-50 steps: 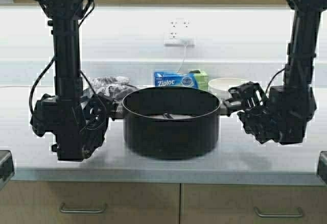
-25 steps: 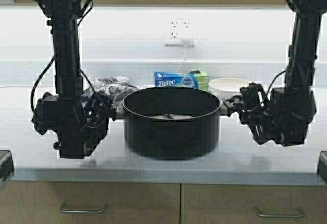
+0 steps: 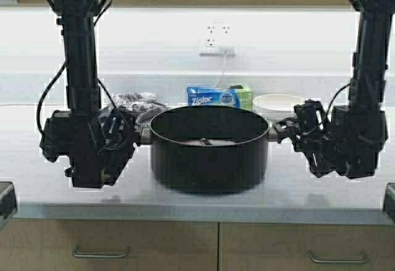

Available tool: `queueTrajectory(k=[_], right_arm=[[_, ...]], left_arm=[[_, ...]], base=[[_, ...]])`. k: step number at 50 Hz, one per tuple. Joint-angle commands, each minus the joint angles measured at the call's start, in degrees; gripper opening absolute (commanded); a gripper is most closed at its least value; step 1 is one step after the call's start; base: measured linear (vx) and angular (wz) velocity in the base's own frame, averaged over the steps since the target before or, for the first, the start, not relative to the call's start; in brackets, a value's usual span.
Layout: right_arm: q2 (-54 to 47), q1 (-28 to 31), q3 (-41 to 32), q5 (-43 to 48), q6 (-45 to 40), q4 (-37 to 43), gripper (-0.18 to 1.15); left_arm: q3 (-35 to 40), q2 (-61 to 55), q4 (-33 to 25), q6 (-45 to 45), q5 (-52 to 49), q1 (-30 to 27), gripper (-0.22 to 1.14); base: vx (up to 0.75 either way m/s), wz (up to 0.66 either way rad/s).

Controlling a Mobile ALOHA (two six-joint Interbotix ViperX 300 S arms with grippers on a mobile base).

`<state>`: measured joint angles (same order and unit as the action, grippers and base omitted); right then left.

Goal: Open the cabinet, put the pot inside, then close it

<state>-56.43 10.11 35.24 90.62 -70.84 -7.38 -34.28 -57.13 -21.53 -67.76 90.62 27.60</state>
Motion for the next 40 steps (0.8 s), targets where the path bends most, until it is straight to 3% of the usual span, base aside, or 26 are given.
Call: queueTrajectory(k=[1,23,40], right_arm=[[5.1,-0.09,2.11,1.41,1.76,-0.26,0.06],[13.71,4.66,13.89,5.62,2.02,-0.62,0.06],[25.31,12.48,28.56,5.89,4.13,2.99,0.06]], left_arm=[[-2.29,3.52,-0.09,3.87,1.76,-0.18,0.02],[-13.8,14.5,-0.18,6.94,4.13,4.31,0.02],[-27.33,26.54,-1.49,10.2,4.13,10.72,0.02]], base=[[0.0,0.0],[0.0,0.0],[0.0,0.0]])
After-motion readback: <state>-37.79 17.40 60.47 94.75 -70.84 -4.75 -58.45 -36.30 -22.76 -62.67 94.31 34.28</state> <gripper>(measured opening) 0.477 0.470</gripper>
